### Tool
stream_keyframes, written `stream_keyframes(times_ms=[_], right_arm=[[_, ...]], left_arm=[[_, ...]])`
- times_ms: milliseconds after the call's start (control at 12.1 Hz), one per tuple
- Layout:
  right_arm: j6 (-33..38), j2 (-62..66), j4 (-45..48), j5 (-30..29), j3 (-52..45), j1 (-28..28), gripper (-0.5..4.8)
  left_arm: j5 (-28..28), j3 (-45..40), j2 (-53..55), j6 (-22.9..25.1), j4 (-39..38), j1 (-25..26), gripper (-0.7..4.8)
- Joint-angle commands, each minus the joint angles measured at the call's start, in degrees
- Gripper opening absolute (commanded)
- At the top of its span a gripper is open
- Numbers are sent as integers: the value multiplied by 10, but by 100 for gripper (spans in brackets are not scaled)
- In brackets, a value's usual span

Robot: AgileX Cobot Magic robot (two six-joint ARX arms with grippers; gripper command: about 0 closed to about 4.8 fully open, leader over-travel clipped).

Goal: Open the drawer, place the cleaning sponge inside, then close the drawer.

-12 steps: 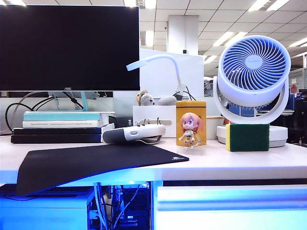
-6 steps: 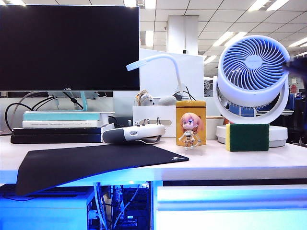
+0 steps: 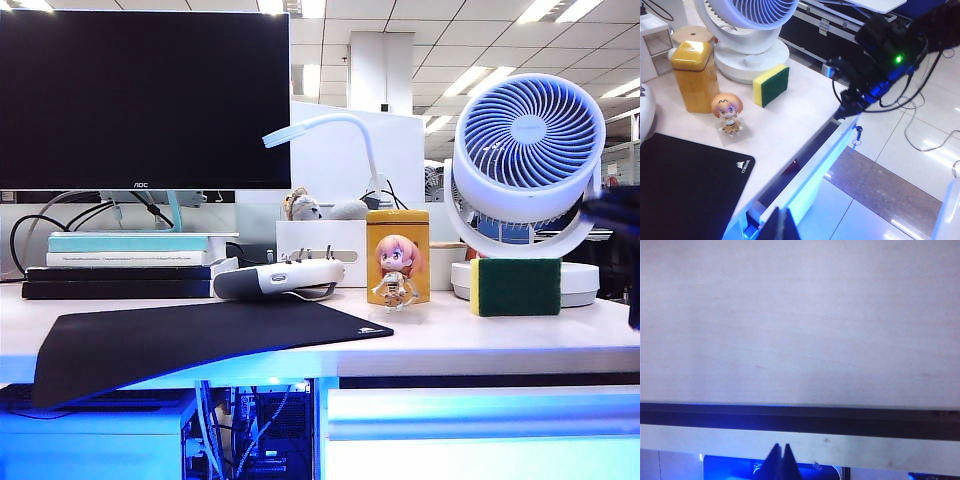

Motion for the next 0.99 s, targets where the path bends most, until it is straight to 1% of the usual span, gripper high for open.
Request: stream_keyframes(times_ms=[82,412,577,741,988], right_arm=[[-3,8,45,18,-41,1,-9],[0,38,85,29,-49,1,-9],[2,42,89,30,-49,1,-9],[4,42,113,31,-49,1,-9],[4,64,125,49,-50,1,-9]], left_arm=[[3,3,-1,5,3,0,-6],[3,3,-1,5,3,0,-6],[3,3,-1,5,3,0,-6],[3,3,-1,5,3,0,-6],[2,3,-1,5,3,0,-6]])
